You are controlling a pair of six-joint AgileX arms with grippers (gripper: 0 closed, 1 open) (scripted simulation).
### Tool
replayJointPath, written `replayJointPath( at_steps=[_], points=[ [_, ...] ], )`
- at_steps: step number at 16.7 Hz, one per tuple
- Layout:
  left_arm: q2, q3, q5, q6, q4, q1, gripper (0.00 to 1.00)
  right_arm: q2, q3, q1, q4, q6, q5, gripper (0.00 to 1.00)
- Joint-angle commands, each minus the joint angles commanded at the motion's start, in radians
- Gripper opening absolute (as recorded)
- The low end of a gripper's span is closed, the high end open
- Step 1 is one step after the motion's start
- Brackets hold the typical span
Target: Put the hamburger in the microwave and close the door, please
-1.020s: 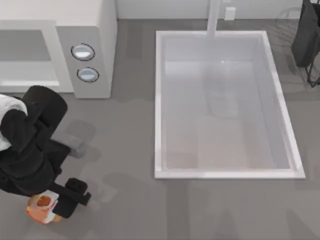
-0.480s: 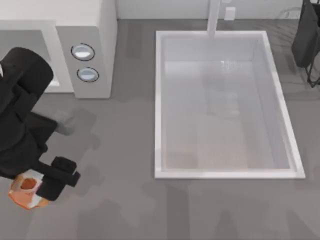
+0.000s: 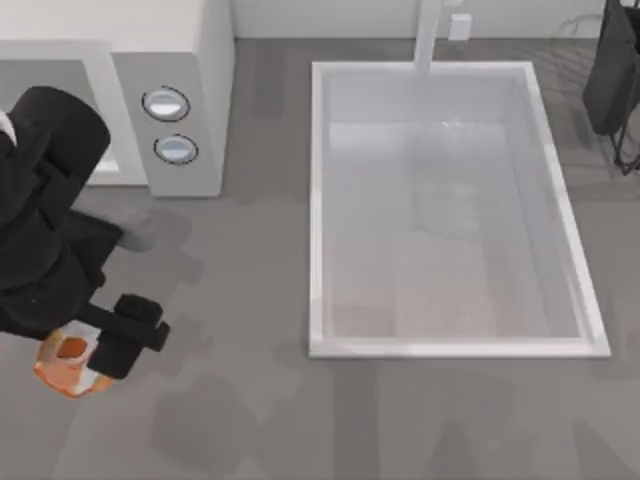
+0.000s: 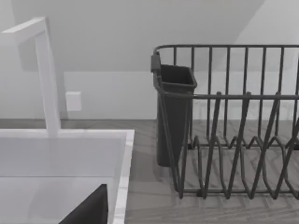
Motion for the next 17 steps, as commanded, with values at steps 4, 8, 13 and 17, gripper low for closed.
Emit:
replayJointPath(
  at_steps=[4, 8, 13, 17],
  points=[
    [0.13, 0.009, 0.028, 0.0, 0.249, 0.074, 0.0, 0.0, 0.0, 0.0, 0.0, 0.0, 0.0, 1.0],
    [0.27, 0.007, 0.066, 0.0, 0.636, 0.177, 0.0, 0.0, 0.0, 0.0, 0.0, 0.0, 0.0, 1.0],
    [0.45, -0.013, 0.118, 0.006, 1.228, 0.316, 0.0, 0.0, 0.0, 0.0, 0.0, 0.0, 0.0, 1.0],
    [0.572, -0.048, 0.156, 0.01, 1.603, 0.417, 0.0, 0.0, 0.0, 0.0, 0.0, 0.0, 0.0, 1.0]
  ],
)
